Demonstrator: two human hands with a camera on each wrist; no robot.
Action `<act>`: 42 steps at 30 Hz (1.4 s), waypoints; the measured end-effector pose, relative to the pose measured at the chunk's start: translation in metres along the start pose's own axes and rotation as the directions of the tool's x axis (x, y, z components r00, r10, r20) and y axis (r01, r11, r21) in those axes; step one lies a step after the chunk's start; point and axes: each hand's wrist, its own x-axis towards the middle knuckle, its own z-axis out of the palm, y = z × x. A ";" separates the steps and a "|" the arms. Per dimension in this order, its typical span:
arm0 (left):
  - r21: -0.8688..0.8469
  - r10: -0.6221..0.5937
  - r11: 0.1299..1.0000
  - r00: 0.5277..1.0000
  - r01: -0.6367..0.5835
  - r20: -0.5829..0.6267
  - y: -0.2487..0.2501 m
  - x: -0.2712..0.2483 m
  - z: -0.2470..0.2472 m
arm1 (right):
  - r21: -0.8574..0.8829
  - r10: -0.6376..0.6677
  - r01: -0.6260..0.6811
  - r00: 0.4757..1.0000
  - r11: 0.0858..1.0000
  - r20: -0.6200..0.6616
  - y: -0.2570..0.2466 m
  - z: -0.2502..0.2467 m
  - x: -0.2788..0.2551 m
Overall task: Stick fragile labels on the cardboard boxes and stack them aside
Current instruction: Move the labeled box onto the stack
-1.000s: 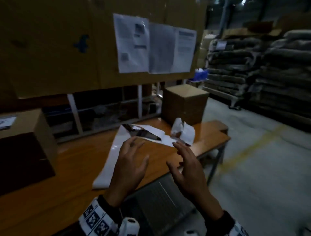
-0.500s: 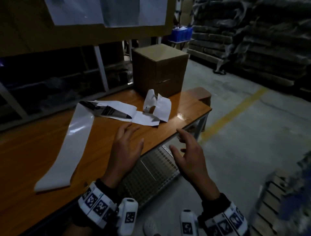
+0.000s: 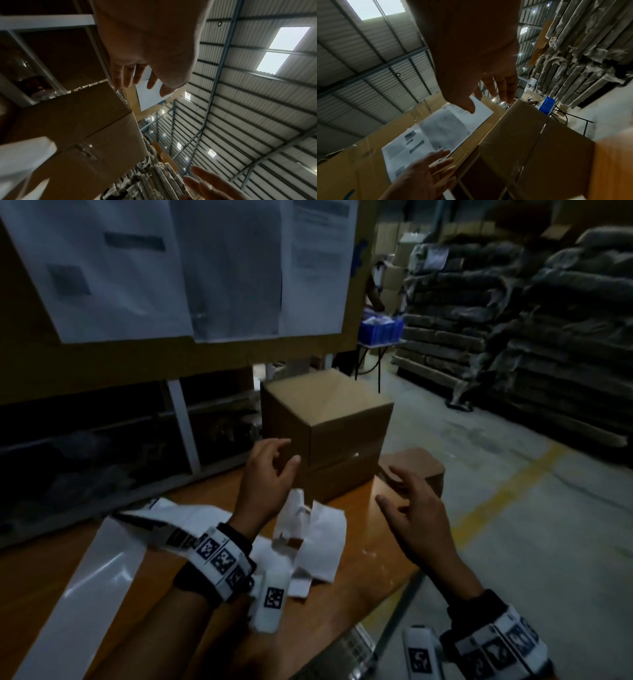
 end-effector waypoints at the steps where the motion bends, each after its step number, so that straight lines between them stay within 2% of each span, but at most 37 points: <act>1: -0.004 -0.026 1.000 1.000 0.026 -0.004 -0.002 0.018 0.005 | 0.001 0.006 -0.006 1.000 1.000 0.002 0.006 0.001 0.021; 5: 0.005 -0.184 0.983 0.983 0.184 -0.030 -0.012 0.092 0.025 | -0.020 -0.002 0.003 1.000 1.000 0.024 0.031 0.015 0.104; 9: -0.031 -0.389 0.921 0.919 0.388 -0.065 -0.026 0.147 0.044 | -0.033 0.031 -0.030 0.999 0.999 0.024 0.056 0.032 0.189; 13: -0.110 -0.516 0.856 0.848 0.505 -0.125 -0.029 0.189 0.056 | -0.051 0.245 -0.242 0.966 0.969 0.076 0.066 0.052 0.255; 15: -0.213 -0.595 0.793 0.800 0.571 -0.073 -0.031 0.197 0.062 | -0.047 0.341 -0.338 0.928 0.940 0.153 0.073 0.068 0.271; 16: -0.253 -0.641 0.744 0.767 0.619 -0.009 -0.037 0.198 0.066 | -0.031 0.363 -0.363 0.913 0.931 0.187 0.077 0.077 0.273; 18: -0.337 -0.687 0.655 0.719 0.676 0.106 -0.050 0.196 0.072 | 0.039 0.354 -0.368 0.915 0.929 0.194 0.087 0.092 0.269; 20: -0.395 -0.692 0.625 0.712 0.674 0.121 -0.059 0.194 0.076 | 0.118 0.359 -0.380 0.918 0.918 0.166 0.093 0.098 0.261; 22: -0.416 -0.679 0.635 0.727 0.650 0.099 -0.057 0.187 0.078 | 0.207 0.396 -0.418 0.907 0.884 0.142 0.095 0.099 0.251; 28: -0.450 -0.547 0.713 0.828 0.538 0.123 -0.030 0.141 0.080 | 0.421 0.480 -0.420 0.876 0.804 -0.043 0.097 0.074 0.189; 31: -0.519 -0.421 0.730 0.891 0.444 0.170 -0.019 0.111 0.079 | 0.515 0.501 -0.373 0.855 0.772 -0.132 0.094 0.053 0.144; 33: -0.536 -0.343 0.739 0.913 0.408 0.222 -0.012 0.090 0.075 | 0.510 0.495 -0.345 0.848 0.788 -0.191 0.082 0.036 0.115; 37: -0.613 -0.193 0.722 0.944 0.320 0.266 0.018 0.058 0.051 | 0.543 0.400 -0.177 0.857 0.821 -0.325 0.050 0.000 0.072; 39: -0.649 -0.118 0.718 0.963 0.252 0.243 0.038 0.044 0.034 | 0.576 0.347 -0.087 0.867 0.812 -0.358 0.030 -0.017 0.058; 42: -0.645 -0.055 0.753 0.989 0.130 0.136 0.069 0.021 0.000 | 0.607 0.285 0.013 0.875 0.795 -0.392 -0.001 -0.032 0.041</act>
